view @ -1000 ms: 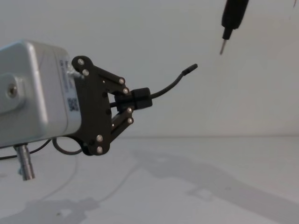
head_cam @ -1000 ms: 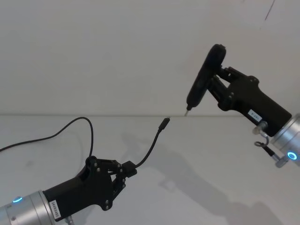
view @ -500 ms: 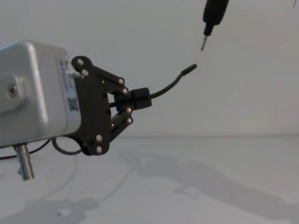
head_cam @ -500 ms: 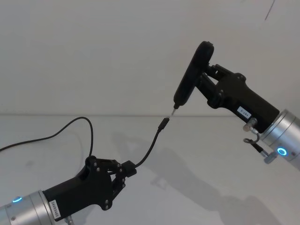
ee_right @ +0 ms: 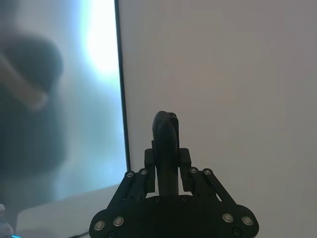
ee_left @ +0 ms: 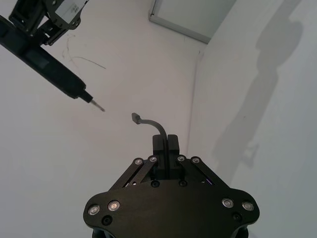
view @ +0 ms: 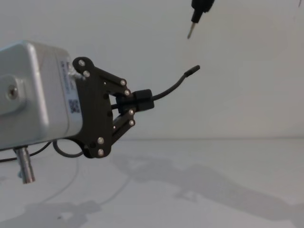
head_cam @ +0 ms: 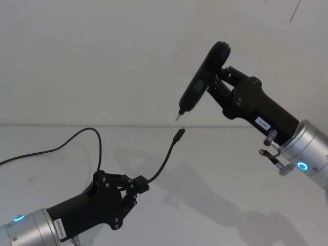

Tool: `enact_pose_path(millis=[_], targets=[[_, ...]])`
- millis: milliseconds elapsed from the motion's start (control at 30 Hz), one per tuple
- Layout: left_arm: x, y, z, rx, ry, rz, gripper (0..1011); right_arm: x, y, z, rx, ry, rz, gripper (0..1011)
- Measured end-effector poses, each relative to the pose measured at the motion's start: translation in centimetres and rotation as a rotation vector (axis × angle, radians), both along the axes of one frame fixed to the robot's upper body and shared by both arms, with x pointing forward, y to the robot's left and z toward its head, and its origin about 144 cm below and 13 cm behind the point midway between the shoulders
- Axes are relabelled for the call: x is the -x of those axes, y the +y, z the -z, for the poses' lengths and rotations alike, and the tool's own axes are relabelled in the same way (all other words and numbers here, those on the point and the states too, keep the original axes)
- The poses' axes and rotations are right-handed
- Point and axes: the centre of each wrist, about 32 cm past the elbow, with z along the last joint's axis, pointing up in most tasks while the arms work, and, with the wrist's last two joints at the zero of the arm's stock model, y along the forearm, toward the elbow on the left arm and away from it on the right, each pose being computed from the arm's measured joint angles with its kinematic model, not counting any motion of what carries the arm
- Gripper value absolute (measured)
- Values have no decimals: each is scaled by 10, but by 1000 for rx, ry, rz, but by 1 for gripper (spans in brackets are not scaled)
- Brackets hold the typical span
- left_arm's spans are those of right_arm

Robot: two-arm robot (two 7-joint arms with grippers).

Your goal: Pick up the data cable with the one hand.

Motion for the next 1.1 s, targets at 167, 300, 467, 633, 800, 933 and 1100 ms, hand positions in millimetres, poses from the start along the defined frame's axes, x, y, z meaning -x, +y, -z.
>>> enact_pose_path(millis=[167,300,467,633,800,933,1100], targets=[[0,0,0,0,0,0,48,-4,0,5,-36,-27,-23,284],[0,0,0,0,0,0,48,-7,0,9,-66,-41,-30,284],[0,0,0,0,0,0,48,-10,-1,13,-101,-58,-13,283],[0,0,0,0,0,0,48,-11,-1,16,-119,-57,27,284],[0,0,0,0,0,0,48,-13,-2,20,-112,-45,88,284],[0,0,0,0,0,0,48,-14,-1,22,-91,-30,137,284],[0,0,0,0,0,0,48,-15,-2,24,-32,6,198,284]])
